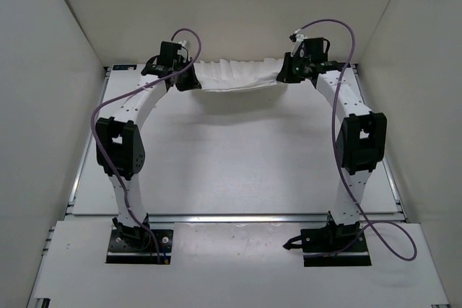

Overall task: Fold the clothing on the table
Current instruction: Fold the skirt

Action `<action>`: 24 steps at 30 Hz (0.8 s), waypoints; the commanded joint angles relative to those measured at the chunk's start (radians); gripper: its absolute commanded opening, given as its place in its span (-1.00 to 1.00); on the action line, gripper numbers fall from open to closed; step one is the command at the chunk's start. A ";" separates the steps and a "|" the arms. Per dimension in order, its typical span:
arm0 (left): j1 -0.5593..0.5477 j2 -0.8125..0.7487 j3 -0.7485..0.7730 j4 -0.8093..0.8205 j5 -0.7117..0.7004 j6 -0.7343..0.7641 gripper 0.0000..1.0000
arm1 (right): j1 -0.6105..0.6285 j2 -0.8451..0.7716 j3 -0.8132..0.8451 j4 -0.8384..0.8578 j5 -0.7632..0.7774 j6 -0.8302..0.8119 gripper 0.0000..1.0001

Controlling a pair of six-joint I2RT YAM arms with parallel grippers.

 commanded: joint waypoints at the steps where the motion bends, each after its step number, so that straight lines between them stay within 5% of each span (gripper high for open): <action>1: -0.010 -0.141 0.015 0.020 -0.050 0.061 -1.00 | 0.037 -0.167 0.029 0.011 0.077 -0.071 -1.00; 9: 0.019 -0.222 0.333 0.002 -0.094 0.091 -1.00 | 0.073 -0.307 0.235 0.001 0.210 -0.109 -1.00; 13: 0.056 -0.288 0.284 0.048 -0.062 0.049 -1.00 | 0.060 -0.345 0.240 -0.035 0.211 -0.088 -1.00; 15: 0.021 -0.368 0.102 0.089 -0.073 0.078 -1.00 | 0.060 -0.415 0.110 -0.016 0.211 -0.088 -1.00; 19: -0.086 -0.572 -0.309 0.090 -0.134 0.155 -1.00 | 0.129 -0.656 -0.406 0.087 0.231 -0.057 -1.00; 24: -0.157 -0.958 -0.794 0.048 -0.099 0.048 -1.00 | 0.282 -0.908 -0.849 0.038 0.243 0.100 -0.99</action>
